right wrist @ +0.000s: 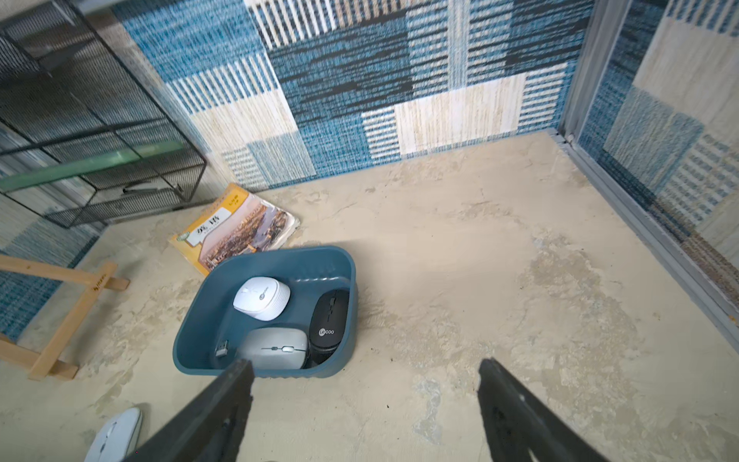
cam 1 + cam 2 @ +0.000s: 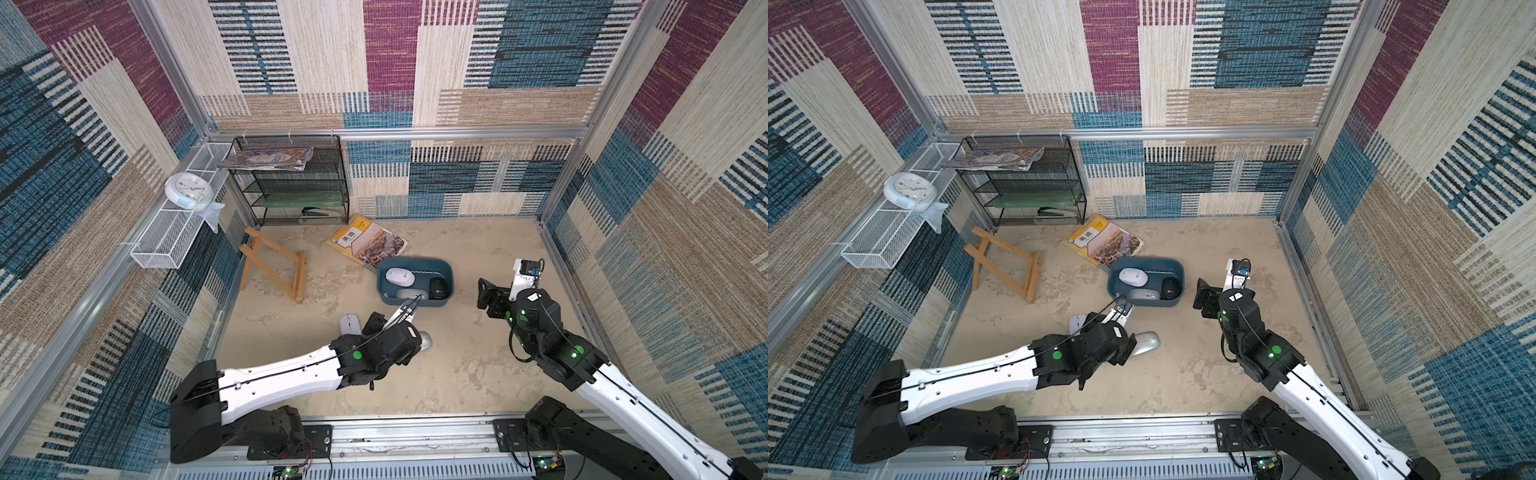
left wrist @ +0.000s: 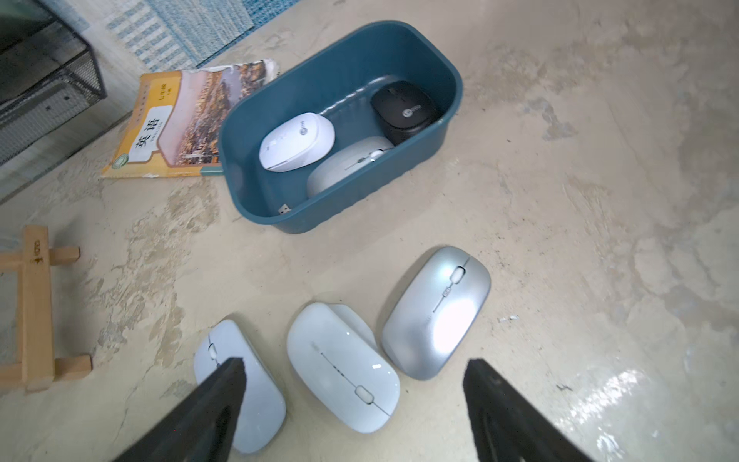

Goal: Take out the mouse from the storage box
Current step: Pick up the mouse from the storage box.

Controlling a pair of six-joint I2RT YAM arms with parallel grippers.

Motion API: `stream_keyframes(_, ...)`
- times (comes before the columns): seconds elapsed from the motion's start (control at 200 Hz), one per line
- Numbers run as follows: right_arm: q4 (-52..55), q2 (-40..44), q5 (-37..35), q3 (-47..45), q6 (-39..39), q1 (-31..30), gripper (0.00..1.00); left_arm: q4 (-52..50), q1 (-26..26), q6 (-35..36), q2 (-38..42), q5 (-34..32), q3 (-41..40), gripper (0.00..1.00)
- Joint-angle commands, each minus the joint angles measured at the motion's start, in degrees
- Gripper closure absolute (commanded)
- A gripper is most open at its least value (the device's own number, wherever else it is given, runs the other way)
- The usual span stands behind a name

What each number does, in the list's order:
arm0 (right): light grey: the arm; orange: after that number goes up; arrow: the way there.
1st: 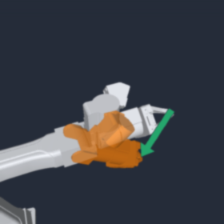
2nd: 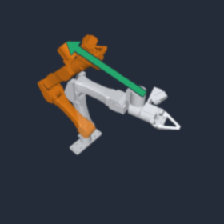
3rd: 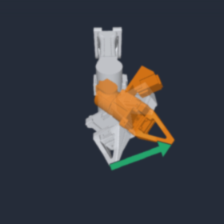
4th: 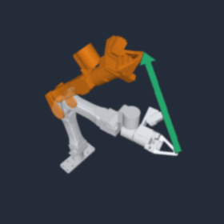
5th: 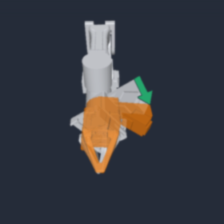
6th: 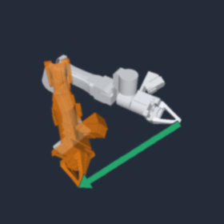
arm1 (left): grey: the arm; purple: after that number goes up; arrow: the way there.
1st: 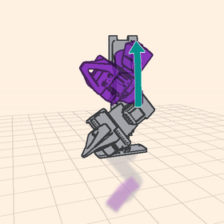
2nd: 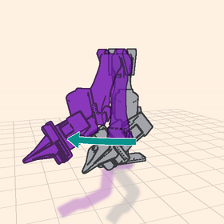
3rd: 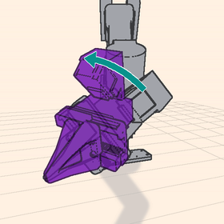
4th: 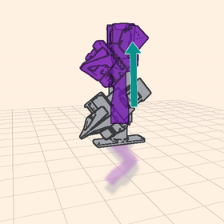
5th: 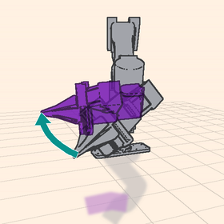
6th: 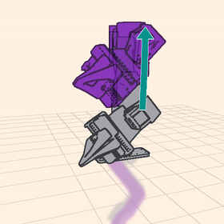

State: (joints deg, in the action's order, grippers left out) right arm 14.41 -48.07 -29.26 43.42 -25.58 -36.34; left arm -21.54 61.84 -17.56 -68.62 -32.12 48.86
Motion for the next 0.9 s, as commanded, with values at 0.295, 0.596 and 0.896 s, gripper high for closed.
stream_keyframes(0.295,0.9,-33.1,14.2,17.0,3.2,0.5,0.07,2.8,-10.4,-7.5,28.1,-0.3,-14.0,0.01)
stream_keyframes(0.596,7.1,-56.7,22.7,35.8,18.3,0.6,0.07,2.0,-10.8,-5.3,42.4,-4.8,-23.0,0.01)
stream_keyframes(0.896,13.4,-69.5,26.9,48.8,32.0,0.7,0.08,0.9,-10.9,-4.4,51.0,-8.1,-25.5,0.01)
